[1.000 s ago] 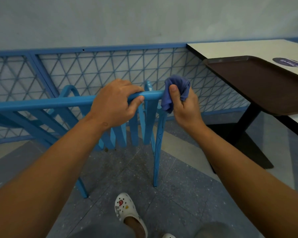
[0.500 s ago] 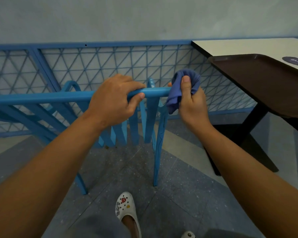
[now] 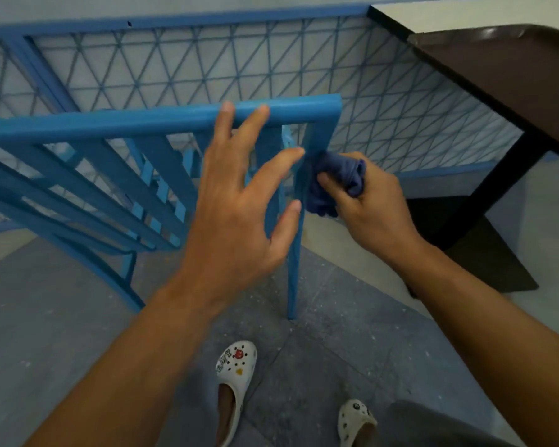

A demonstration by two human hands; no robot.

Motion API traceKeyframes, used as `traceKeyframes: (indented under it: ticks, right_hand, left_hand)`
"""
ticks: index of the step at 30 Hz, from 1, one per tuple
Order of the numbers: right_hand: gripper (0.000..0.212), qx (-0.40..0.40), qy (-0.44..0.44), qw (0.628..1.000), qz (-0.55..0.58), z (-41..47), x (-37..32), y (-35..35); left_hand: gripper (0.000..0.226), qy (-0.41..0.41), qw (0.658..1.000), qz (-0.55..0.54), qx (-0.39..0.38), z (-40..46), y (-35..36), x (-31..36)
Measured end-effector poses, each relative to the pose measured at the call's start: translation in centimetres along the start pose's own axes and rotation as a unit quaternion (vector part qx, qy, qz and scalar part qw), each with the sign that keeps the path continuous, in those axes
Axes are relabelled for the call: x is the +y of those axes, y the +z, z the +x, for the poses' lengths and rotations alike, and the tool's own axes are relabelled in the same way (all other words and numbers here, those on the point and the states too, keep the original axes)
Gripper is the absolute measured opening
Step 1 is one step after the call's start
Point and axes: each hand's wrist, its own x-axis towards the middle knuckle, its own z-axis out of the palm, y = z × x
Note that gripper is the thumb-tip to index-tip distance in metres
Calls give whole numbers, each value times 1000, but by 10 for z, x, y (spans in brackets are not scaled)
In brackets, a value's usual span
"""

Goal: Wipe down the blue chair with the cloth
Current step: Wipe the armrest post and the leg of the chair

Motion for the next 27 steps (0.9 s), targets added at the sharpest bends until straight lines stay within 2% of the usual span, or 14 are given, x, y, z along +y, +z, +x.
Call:
traceKeyframes:
  ticks: [3,6,9,11,13,20,23,27]
  right_hand:
    - [21,-31,35,998,-40,-8,33,6]
    - [19,-67,51,994,-70,-21,66,18]
    - [17,-135,72,984,-96,-31,96,35]
    - [29,-158,88,980,-86,-33,104,46]
    - [34,-146,76,983,-79,-26,107,55]
    - [25,30,-7,999,14,15,78,68]
    - [25,44,-21,998,26,18,79,76]
    - [29,1,48,999,1,3,112,93]
  left_hand:
    - [33,-31,996,-79,-9,-38,31,2]
    - [29,-156,976,-152,-24,-78,72,-20]
    - [35,-282,942,-181,-31,-94,105,-46]
    - [45,-334,921,-196,-38,-94,118,-56]
    - [55,-350,911,-214,-48,-89,127,-57]
    - [65,-297,919,-253,-59,-75,139,-38]
    - [63,-306,917,-253,-27,-74,139,-35]
    - [47,-351,907,-228,40,-69,136,-47]
